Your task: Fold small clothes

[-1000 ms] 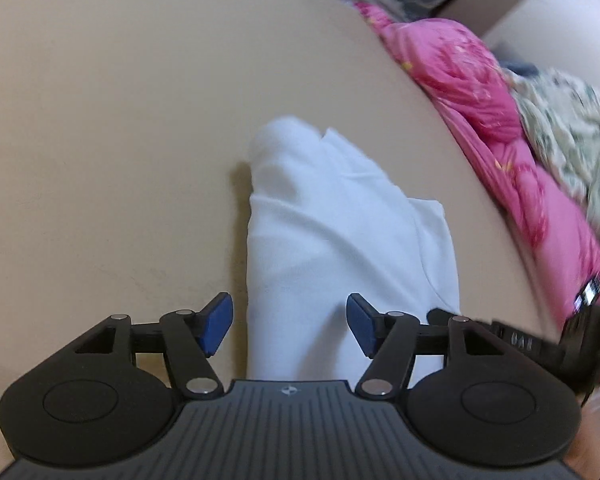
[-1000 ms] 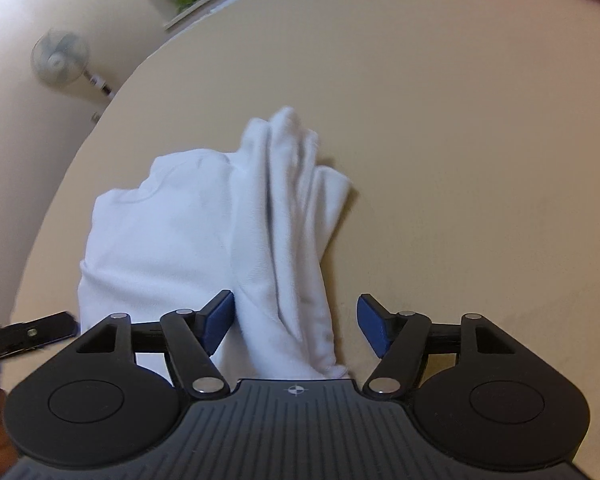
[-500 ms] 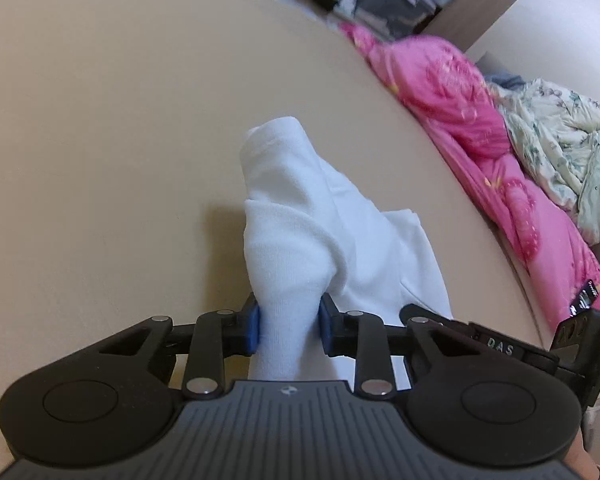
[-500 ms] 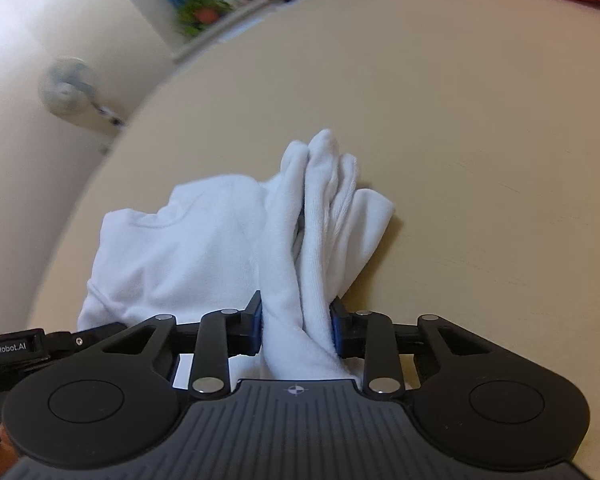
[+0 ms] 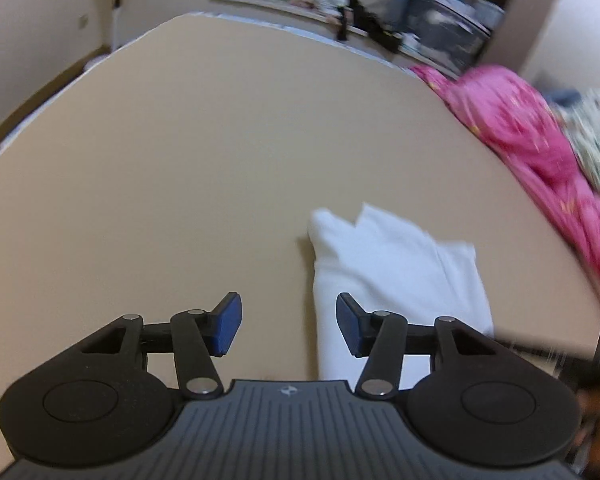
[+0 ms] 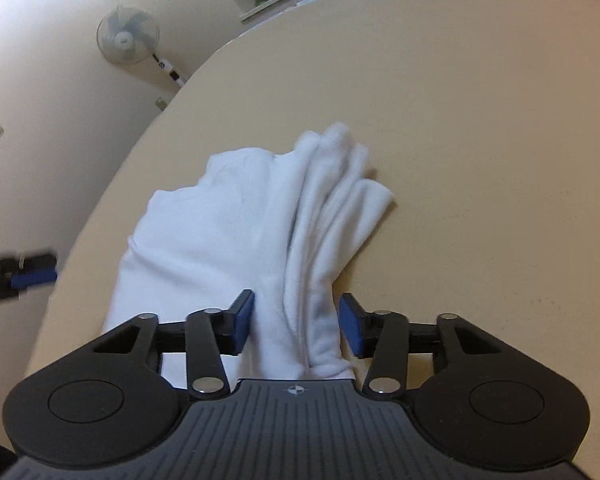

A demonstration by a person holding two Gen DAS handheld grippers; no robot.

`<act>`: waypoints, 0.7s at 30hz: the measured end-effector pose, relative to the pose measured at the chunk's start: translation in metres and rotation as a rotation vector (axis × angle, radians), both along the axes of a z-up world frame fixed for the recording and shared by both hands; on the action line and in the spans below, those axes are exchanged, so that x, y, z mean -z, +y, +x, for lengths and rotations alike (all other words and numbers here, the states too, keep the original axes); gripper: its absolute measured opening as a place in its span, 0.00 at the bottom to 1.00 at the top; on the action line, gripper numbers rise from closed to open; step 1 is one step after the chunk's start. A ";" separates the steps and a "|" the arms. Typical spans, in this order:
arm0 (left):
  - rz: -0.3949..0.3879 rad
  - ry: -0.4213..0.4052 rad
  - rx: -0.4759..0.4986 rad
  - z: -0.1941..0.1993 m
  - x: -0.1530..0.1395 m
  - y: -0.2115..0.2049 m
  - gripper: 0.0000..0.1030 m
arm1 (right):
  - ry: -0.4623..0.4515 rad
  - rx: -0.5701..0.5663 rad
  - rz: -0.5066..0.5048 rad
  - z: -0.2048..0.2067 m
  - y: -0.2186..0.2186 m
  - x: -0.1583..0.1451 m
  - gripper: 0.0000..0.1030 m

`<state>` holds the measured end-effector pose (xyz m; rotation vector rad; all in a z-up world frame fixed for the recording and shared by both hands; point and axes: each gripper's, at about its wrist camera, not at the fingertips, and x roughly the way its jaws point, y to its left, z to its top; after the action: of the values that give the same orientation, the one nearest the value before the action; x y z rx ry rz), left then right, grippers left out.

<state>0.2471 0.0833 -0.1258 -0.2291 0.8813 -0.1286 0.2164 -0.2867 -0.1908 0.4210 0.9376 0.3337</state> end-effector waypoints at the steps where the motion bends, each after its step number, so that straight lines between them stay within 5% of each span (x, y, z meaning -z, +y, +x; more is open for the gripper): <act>1: 0.016 -0.002 0.021 -0.009 0.001 -0.003 0.55 | -0.022 -0.012 -0.001 -0.003 -0.002 -0.006 0.48; 5: 0.047 -0.026 0.063 -0.037 0.017 -0.019 0.56 | -0.011 -0.065 0.021 -0.013 0.000 -0.011 0.51; 9: 0.054 -0.044 0.110 -0.050 0.046 -0.044 0.56 | 0.003 -0.101 -0.099 -0.028 0.011 0.004 0.50; 14: 0.137 0.101 0.181 -0.035 0.086 -0.070 0.50 | 0.010 -0.078 -0.086 -0.040 -0.001 0.002 0.35; 16: 0.094 0.154 0.181 -0.034 0.098 -0.066 0.44 | 0.027 -0.073 -0.062 -0.045 -0.007 0.001 0.29; 18: 0.070 0.143 0.210 -0.034 0.095 -0.065 0.25 | 0.049 -0.080 -0.042 -0.050 -0.008 0.002 0.17; 21: 0.062 0.134 0.227 -0.035 0.094 -0.067 0.15 | 0.037 -0.091 -0.048 -0.057 -0.001 0.002 0.06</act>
<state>0.2122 0.0161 -0.2201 -0.0792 1.0416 -0.2994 0.1592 -0.2873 -0.1932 0.3422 1.0010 0.3866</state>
